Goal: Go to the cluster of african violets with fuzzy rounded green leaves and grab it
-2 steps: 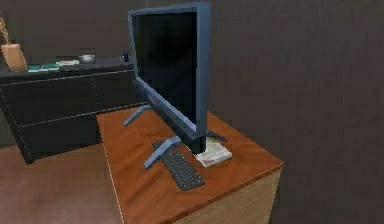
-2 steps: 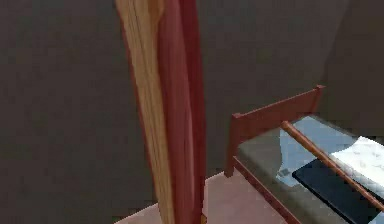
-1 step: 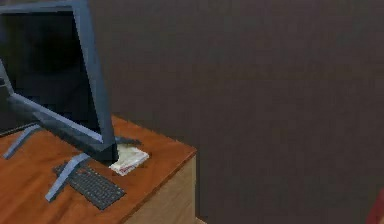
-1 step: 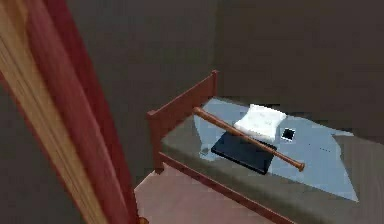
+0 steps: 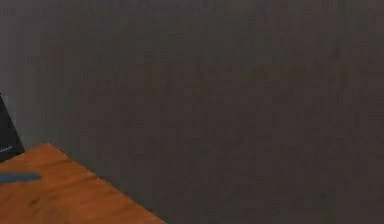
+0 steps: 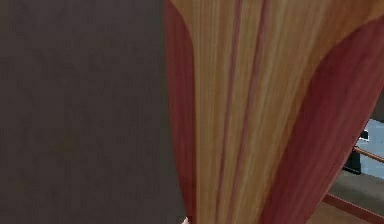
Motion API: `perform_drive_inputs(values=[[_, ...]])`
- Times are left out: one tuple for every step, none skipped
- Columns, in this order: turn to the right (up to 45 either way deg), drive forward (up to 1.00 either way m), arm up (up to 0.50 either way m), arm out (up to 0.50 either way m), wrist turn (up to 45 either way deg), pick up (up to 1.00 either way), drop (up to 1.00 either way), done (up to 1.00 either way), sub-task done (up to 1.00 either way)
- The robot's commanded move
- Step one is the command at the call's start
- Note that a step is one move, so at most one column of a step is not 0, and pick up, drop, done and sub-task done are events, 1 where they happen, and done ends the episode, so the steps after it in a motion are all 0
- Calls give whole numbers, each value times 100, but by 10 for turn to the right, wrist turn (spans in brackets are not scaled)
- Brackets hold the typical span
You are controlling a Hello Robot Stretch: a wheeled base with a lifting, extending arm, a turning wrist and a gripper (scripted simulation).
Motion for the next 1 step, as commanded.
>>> perform_drive_inputs(values=[[180, 0, 0, 0, 0, 0, 0, 0, 0]])
